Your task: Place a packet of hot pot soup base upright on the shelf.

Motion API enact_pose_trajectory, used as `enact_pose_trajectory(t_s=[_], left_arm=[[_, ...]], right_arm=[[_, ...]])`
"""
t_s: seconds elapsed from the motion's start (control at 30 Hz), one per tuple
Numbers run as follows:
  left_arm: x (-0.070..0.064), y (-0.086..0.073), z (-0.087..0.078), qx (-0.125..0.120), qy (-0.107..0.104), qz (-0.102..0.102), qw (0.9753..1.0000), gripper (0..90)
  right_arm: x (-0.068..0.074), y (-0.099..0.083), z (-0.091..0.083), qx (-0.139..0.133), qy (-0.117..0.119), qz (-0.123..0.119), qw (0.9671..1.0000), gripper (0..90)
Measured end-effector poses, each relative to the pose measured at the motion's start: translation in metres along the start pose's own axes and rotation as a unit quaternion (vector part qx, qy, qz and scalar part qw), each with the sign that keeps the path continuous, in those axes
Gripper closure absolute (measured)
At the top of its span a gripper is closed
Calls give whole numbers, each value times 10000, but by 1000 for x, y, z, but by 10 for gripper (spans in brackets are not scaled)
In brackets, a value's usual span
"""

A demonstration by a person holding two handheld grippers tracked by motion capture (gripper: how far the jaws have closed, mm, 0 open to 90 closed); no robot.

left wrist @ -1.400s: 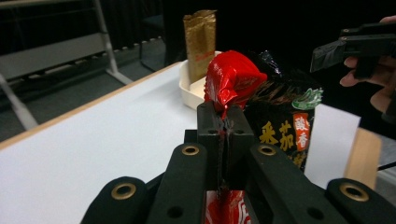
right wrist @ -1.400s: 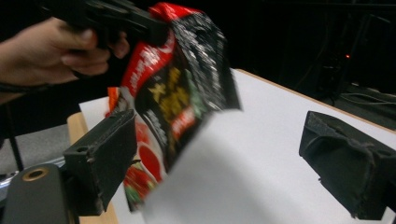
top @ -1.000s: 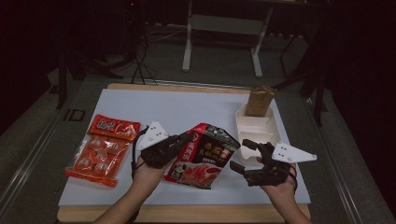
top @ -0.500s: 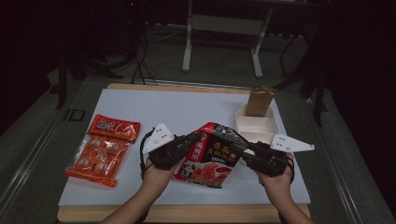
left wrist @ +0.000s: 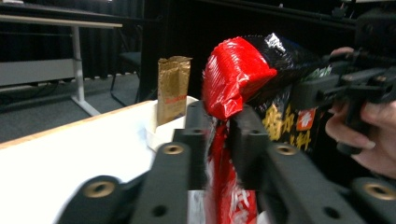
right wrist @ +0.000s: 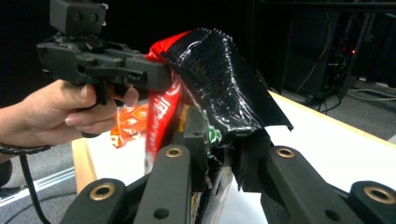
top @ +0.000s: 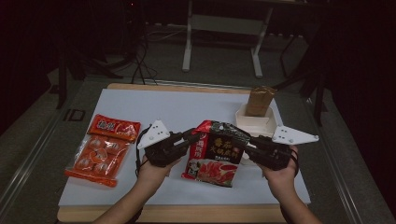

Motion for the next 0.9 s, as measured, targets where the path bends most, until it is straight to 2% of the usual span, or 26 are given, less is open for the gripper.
enact_pose_trajectory(t_s=[0.07,0.13,0.23,0.37,0.4,0.47,0.53,0.67,0.77,0.8,0.83,0.9], left_arm=[[3,0,-1,40,-14,-10,10000,629],[5,1,-5,-15,-17,-27,10000,611],[9,1,-9,-20,61,-36,10000,516],[12,-1,-14,-45,103,-73,9999,336],[14,-4,-15,16,113,-66,9999,297],[15,-9,-16,120,2,-144,9998,236],[17,-15,-16,208,38,-146,9997,164],[19,-31,-16,331,164,-39,9993,143],[18,-46,-16,439,83,-32,9990,41],[18,-46,-16,439,83,-32,9990,13],[19,-54,-17,543,111,-29,9985,13],[21,-59,-18,565,150,-55,9983,12]], right_arm=[[0,2,-1,29,-33,-91,9999,777],[-3,3,-2,46,-94,-126,9999,777],[-8,5,-5,13,-107,-91,9999,778],[-14,10,-9,-48,-146,-189,9997,777],[-16,13,-9,-72,-184,-212,9996,776],[-19,18,-12,-134,-259,-262,9992,775],[-23,23,-14,-167,-323,-330,9988,775],[-32,34,-20,-245,-396,-427,9980,773],[-40,41,-26,-311,-506,-425,9973,773],[-40,41,-26,-311,-506,-425,9973,773],[-43,44,-28,-344,-543,-444,9969,774],[-49,49,-34,-374,-659,-497,9959,774]])
Point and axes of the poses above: each handheld gripper's, and its own axes: z roughly forward along the jaws, y roughly out of its top, x roughly to its left, the point moved 8 cm from there along z, roughly forward along the jaws, and after that the axes turned 9 degrees about y, right-handed, at the moved point
